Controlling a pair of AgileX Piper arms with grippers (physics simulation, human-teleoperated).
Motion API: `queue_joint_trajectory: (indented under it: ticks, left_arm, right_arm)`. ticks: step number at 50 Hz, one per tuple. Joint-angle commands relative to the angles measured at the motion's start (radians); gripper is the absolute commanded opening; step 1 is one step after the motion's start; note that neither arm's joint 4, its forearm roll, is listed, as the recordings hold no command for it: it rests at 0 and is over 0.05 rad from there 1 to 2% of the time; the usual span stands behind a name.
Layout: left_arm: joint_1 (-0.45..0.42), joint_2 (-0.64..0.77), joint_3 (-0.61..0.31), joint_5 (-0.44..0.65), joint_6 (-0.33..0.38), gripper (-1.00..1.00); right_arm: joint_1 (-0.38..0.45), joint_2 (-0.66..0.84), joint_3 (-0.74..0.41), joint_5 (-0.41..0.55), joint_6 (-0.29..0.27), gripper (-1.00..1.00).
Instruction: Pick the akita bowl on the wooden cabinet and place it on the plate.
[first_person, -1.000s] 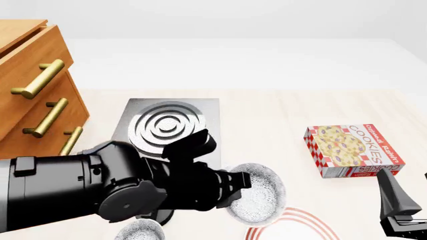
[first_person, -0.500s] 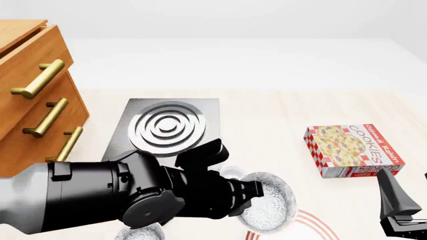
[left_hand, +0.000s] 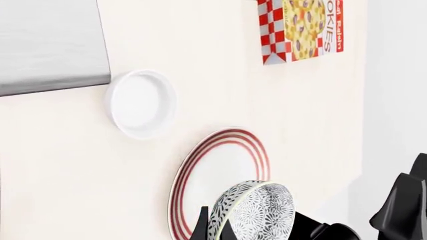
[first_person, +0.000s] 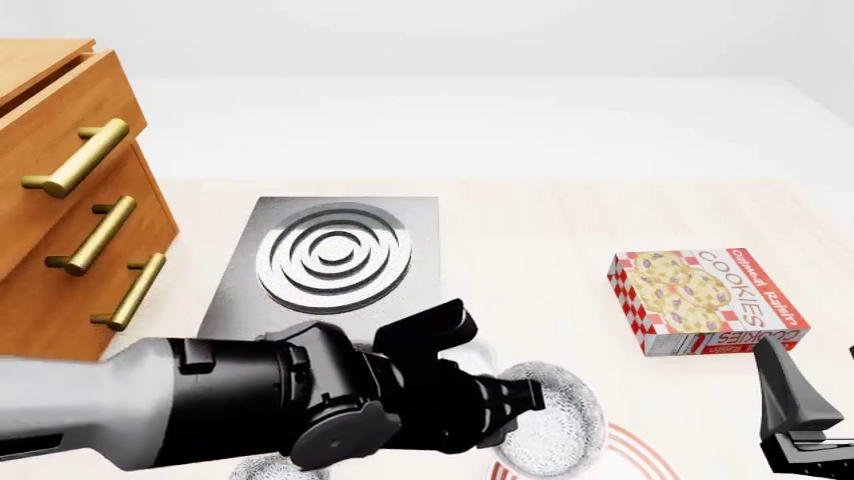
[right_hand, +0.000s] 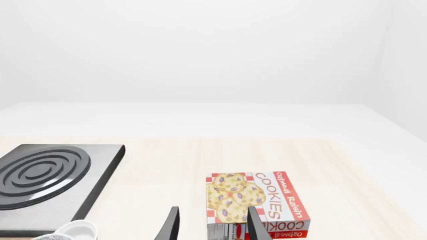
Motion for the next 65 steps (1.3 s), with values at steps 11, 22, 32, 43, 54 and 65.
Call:
queue_joint_trajectory:
  ticks: [11, 22, 32, 43, 54, 65]
  left_arm:
    - [-0.032, 0.083, -0.016, -0.057, -0.027, -1.00]
    - [-0.043, 0.110, -0.022, -0.074, -0.041, -1.00]
    - [-0.039, 0.130, -0.020, -0.096, -0.048, -1.00]
    - [-0.050, 0.163, -0.029, -0.110, -0.059, -1.00]
    - [-0.057, 0.185, -0.039, -0.120, -0.064, -1.00]
    - [-0.075, 0.222, -0.055, -0.134, -0.077, -1.00]
  right_arm:
    - [0.000, 0.000, 0.000, 0.000, 0.000, 1.00]
    - [0.000, 0.000, 0.000, 0.000, 0.000, 1.00]
    - [0.000, 0.000, 0.000, 0.000, 0.000, 1.00]
    - [0.000, 0.000, 0.000, 0.000, 0.000, 1.00]
    - [0.000, 0.000, 0.000, 0.000, 0.000, 1.00]
    - [0.000, 0.000, 0.000, 0.000, 0.000, 1.00]
